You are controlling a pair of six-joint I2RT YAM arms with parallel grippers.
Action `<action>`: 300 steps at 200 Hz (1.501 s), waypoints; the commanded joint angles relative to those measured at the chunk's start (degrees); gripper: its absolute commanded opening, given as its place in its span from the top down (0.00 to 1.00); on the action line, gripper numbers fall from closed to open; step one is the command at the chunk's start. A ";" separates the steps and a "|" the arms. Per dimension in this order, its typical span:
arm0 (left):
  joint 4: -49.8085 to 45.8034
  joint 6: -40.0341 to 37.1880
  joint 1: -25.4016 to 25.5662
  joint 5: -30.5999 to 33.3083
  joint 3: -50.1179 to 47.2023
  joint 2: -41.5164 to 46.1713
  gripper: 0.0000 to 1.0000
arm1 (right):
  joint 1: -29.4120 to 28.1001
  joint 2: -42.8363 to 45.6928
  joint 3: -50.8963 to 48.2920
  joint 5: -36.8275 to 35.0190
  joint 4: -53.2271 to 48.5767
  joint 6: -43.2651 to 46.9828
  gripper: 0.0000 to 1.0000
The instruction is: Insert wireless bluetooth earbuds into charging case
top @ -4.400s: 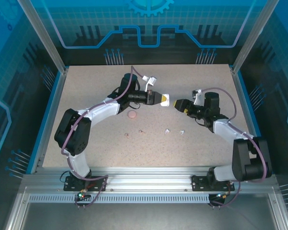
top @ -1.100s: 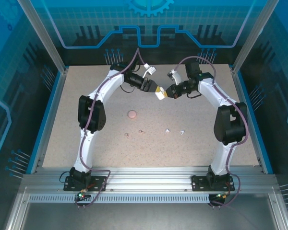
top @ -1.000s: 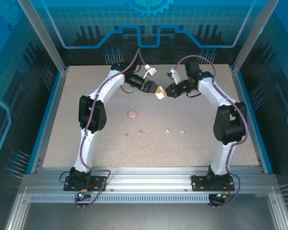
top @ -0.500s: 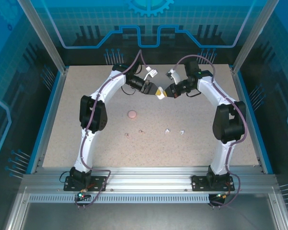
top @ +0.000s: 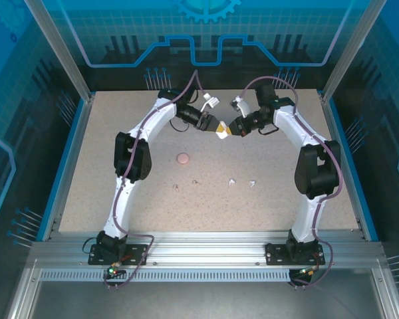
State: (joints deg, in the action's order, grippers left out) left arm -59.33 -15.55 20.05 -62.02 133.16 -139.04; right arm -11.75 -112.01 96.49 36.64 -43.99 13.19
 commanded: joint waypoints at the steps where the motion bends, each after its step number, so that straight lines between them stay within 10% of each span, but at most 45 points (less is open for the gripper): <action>1: -2.18 -2.13 0.23 -2.41 2.34 -0.70 0.62 | -1.11 0.25 2.13 0.93 -1.79 1.11 1.00; 119: -4.57 -4.22 0.16 -2.42 2.36 -0.97 1.00 | -1.06 -0.45 3.97 -2.26 -0.84 -1.23 1.00; 171: -1.16 -2.35 0.14 -1.67 -0.99 2.38 1.00 | 0.37 2.67 3.54 -7.11 2.17 -7.51 0.59; 300: 61.63 24.09 1.60 28.07 -56.95 37.32 1.00 | 2.34 27.75 -26.01 -19.95 13.98 -37.49 0.39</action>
State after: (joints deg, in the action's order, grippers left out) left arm -14.87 2.98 20.23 -42.30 85.67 -108.01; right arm -6.66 -86.26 73.91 24.67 -27.29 -16.86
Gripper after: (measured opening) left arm 0.227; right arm 0.612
